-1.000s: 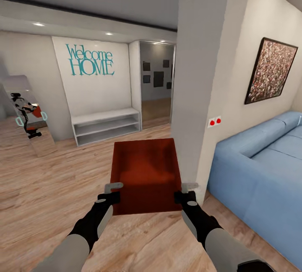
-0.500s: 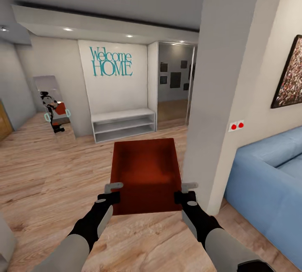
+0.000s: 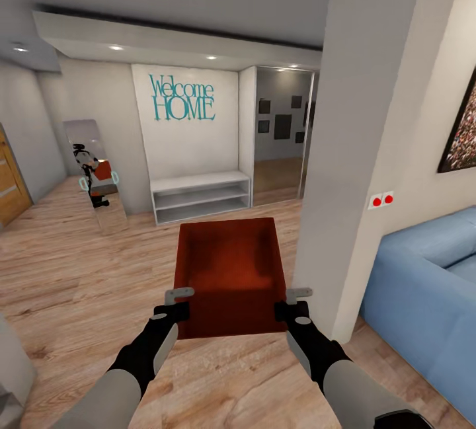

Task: Move the two storage containers from the living room to the garage. In the garage, place one container on the floor and stack the other container on top of it (either order is fine).

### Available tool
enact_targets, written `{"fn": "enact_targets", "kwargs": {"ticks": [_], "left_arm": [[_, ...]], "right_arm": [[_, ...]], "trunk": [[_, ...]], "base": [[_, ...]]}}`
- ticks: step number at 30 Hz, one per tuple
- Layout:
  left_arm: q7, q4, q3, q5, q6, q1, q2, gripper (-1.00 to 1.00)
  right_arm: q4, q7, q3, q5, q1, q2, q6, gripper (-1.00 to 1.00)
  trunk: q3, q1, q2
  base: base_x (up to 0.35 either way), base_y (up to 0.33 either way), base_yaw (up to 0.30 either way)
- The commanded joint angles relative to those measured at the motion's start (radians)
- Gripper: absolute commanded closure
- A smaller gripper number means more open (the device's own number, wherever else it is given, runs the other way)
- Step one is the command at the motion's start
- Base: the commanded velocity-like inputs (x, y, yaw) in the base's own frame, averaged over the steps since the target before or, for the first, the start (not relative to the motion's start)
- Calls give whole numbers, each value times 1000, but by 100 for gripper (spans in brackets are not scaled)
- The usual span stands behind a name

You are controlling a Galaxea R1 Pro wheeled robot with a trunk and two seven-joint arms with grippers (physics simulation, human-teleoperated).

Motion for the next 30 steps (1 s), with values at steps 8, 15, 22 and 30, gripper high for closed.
{"fn": "enact_targets", "kwargs": {"ticks": [8, 15, 22, 30], "left_arm": [[29, -1, 2, 0, 8, 0, 5, 100], [30, -1, 2, 0, 8, 0, 5, 100], [30, -1, 2, 0, 8, 0, 5, 100], [29, -1, 2, 0, 8, 0, 5, 100]], "right_arm": [[-4, -27, -58, 18, -2, -2, 3, 100], [-2, -27, -58, 18, -2, 0, 3, 100], [-4, -27, -58, 18, -2, -3, 2, 100], [-4, -27, -58, 18, -2, -4, 3, 100]], "trunk": [[-2, 0, -2], [-2, 0, -2], [-2, 0, -2], [-2, 0, -2]], "base": [[0, 0, 0], [0, 0, 2], [0, 0, 210], [0, 0, 269]]}}
